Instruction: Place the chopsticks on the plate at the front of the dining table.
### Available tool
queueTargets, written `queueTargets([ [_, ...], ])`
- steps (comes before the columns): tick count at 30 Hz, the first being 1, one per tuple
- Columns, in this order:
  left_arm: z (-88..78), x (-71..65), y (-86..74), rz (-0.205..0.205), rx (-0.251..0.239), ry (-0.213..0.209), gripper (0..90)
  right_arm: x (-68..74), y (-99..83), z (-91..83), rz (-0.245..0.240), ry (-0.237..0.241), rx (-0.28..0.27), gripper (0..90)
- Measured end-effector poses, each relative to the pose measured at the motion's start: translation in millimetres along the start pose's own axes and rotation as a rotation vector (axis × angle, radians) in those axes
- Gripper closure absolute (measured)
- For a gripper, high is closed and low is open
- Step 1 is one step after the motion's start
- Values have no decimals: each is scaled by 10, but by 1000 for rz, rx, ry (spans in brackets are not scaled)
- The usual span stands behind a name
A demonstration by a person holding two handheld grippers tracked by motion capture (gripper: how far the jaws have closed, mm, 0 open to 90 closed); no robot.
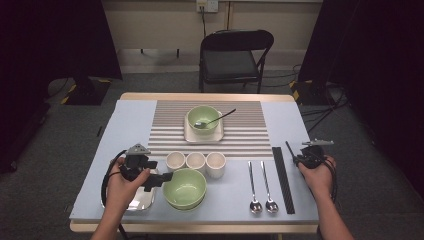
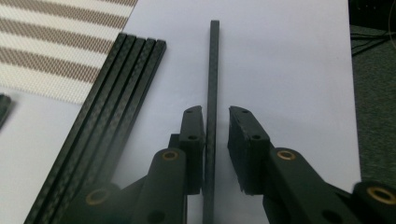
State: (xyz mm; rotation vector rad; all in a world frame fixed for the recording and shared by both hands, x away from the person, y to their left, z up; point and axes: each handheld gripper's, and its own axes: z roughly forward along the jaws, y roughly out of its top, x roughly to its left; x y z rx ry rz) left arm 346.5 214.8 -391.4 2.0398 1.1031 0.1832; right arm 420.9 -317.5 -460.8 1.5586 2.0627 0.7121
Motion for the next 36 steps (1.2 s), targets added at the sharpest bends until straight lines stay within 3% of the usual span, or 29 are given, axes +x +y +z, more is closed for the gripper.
queueTargets([
  [7, 15, -2, 1, 1, 0, 4, 223, 67, 7, 2, -23, -32, 21, 785],
  [11, 12, -8, 7, 10, 5, 6, 223, 135, 66, 15, -53, -72, 69, 780],
  [13, 13, -11, 11, 7, -3, 3, 223, 124, 74, 19, -47, -67, 73, 778],
  [14, 8, -14, 20, 6, -7, 5, 224, 72, 70, 17, -18, -35, 73, 783],
  [19, 29, -19, 34, 14, -8, 6, 224, 7, 39, 19, 12, 8, 50, 815],
  [22, 58, -27, 44, 13, -4, 4, 224, -10, 26, 16, 40, 19, 45, 835],
  [33, 59, -32, 54, 24, 0, -2, 224, -37, 31, 22, 70, 30, 41, 862],
  [36, 58, -35, 55, 18, -5, -2, 224, -71, 26, 19, 100, 54, 37, 862],
])
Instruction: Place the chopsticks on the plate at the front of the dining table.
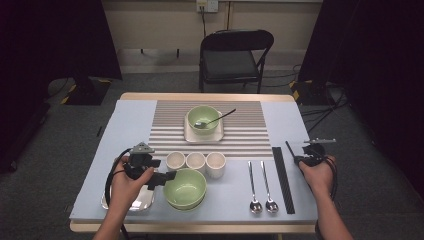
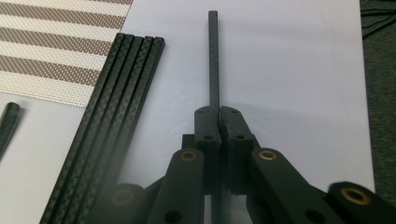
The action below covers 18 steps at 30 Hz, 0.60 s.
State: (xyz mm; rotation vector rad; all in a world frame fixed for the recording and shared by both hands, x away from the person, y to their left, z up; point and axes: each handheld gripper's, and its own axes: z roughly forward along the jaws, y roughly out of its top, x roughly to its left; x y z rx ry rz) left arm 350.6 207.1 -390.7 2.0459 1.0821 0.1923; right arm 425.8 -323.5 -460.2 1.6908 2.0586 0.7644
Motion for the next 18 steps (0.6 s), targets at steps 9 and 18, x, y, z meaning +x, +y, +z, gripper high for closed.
queueTargets([
  [9, -11, -20, 13, 1, -1, -1, 223, -64, 8, -12, 62, 86, -58, 863],
  [18, -21, -58, 29, 5, 0, -10, 217, 22, 208, -166, 58, 127, -123, 862],
])
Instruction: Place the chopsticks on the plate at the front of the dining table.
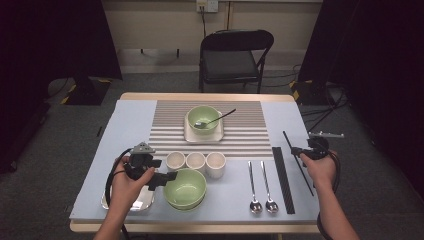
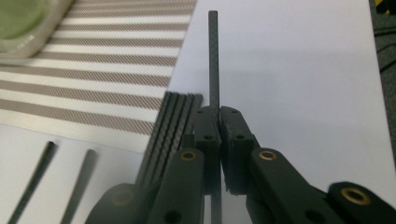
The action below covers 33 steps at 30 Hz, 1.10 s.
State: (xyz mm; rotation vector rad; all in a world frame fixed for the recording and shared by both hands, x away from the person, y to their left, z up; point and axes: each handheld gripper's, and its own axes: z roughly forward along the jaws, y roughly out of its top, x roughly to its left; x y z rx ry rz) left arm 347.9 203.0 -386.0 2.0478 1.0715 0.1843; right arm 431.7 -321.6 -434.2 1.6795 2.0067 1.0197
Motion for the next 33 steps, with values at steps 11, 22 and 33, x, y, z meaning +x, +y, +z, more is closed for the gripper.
queueTargets([
  [11, 41, -63, 46, -4, -3, -25, 214, 137, 168, -76, -8, 48, -43, 862],
  [22, 136, -195, 154, 15, 20, -55, 212, 371, 326, -84, -47, 82, -57, 862],
  [33, 256, -316, 244, 34, 50, -68, 214, 563, 413, -51, -81, 109, -55, 862],
])
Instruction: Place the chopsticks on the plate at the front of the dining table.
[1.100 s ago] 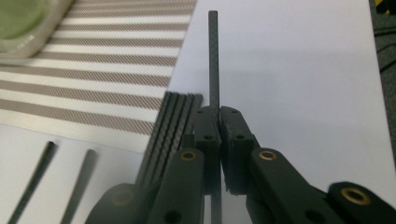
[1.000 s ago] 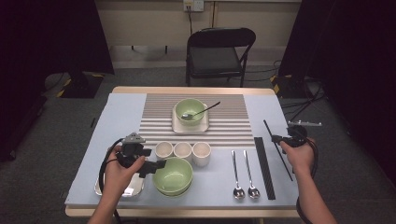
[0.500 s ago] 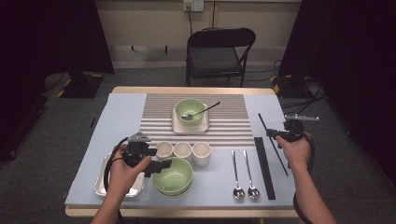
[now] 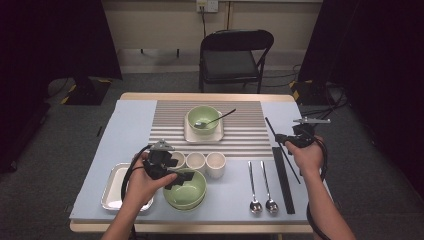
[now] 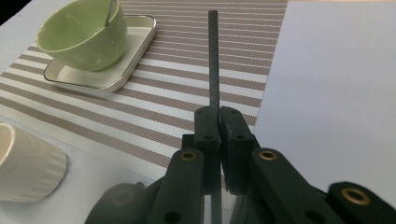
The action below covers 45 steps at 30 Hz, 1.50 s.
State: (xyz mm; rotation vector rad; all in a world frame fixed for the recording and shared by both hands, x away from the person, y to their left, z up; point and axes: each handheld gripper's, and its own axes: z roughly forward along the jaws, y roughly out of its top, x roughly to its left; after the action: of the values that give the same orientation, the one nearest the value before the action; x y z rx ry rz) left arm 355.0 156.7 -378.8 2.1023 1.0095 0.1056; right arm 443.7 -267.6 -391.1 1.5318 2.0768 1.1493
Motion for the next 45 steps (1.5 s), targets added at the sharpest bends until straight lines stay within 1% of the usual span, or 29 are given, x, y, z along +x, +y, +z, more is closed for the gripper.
queueTargets([
  [3, 21, -25, 19, 2, -1, -3, 227, 28, 17, 8, -3, 6, -3, 862],
  [4, 26, -37, 26, -4, -10, -1, 228, 39, 22, 9, -3, 7, -2, 862],
  [6, 31, -53, 41, 1, -14, -4, 228, 61, 37, 13, -11, 9, -2, 862],
  [7, 26, -60, 51, 17, -4, 1, 230, 74, 45, 13, -15, 11, -5, 862],
  [9, 25, -83, 66, 19, -8, 9, 265, 104, 62, 13, -16, 14, -4, 862],
  [10, 17, -87, 79, 30, 2, 17, 295, 116, 71, 15, -23, 16, -7, 862],
  [11, 16, -94, 85, 24, 0, 15, 309, 130, 79, 15, -24, 19, -8, 862],
  [12, 16, -102, 94, 22, -4, 22, 319, 143, 87, 16, -21, 23, -8, 862],
  [13, 14, -108, 102, 25, -2, 28, 322, 153, 96, 17, -24, 23, -9, 862],
  [15, 15, -120, 120, 22, -7, 30, 358, 176, 114, 19, -27, 28, -11, 862],
  [16, 10, -122, 131, 35, -4, 37, 359, 191, 124, 20, -29, 28, -12, 862],
  [17, 15, -136, 139, 37, -13, 38, 365, 203, 133, 21, -31, 30, -14, 862],
  [18, 20, -136, 146, 47, -15, 30, 388, 216, 142, 22, -30, 36, -14, 862],
  [21, 34, -164, 175, 61, -7, 23, 388, 260, 168, 30, -35, 45, -17, 862],
  [23, 52, -185, 187, 45, -6, 18, 384, 288, 183, 40, -40, 51, -19, 862],
  [26, 60, -195, 213, 53, 6, 13, 383, 335, 207, 51, -45, 58, -19, 862],
  [27, 76, -205, 219, 49, -15, 6, 382, 349, 216, 52, -48, 58, -22, 862],
  [30, 81, -219, 238, 41, -2, 4, 381, 397, 246, 58, -53, 65, -24, 862],
  [31, 85, -225, 243, 39, -5, 4, 385, 408, 255, 59, -55, 67, -24, 862],
  [32, 85, -225, 251, 46, -6, 3, 385, 420, 264, 61, -57, 69, -25, 862],
  [35, 101, -243, 264, 24, -28, -8, 391, 454, 282, 69, -60, 71, -26, 862],
  [36, 104, -239, 268, 33, -29, -4, 390, 465, 286, 72, -59, 74, -27, 862],
  [37, 107, -242, 272, 32, -29, 7, 389, 476, 288, 78, -60, 77, -27, 862],
  [38, 109, -241, 276, 34, -29, 7, 389, 487, 290, 84, -61, 77, -26, 861],
  [40, 127, -242, 278, 24, -41, 1, 391, 508, 294, 95, -63, 80, -26, 861],
  [41, 133, -237, 278, 28, -36, 0, 395, 520, 296, 100, -60, 81, -26, 861],
  [43, 152, -248, 281, 20, -37, -10, 406, 541, 298, 115, -62, 87, -27, 862],
  [44, 155, -246, 283, 30, -36, -7, 405, 555, 300, 120, -62, 88, -28, 862],
  [45, 164, -255, 284, 23, -42, -12, 405, 566, 302, 126, -63, 90, -30, 861],
])
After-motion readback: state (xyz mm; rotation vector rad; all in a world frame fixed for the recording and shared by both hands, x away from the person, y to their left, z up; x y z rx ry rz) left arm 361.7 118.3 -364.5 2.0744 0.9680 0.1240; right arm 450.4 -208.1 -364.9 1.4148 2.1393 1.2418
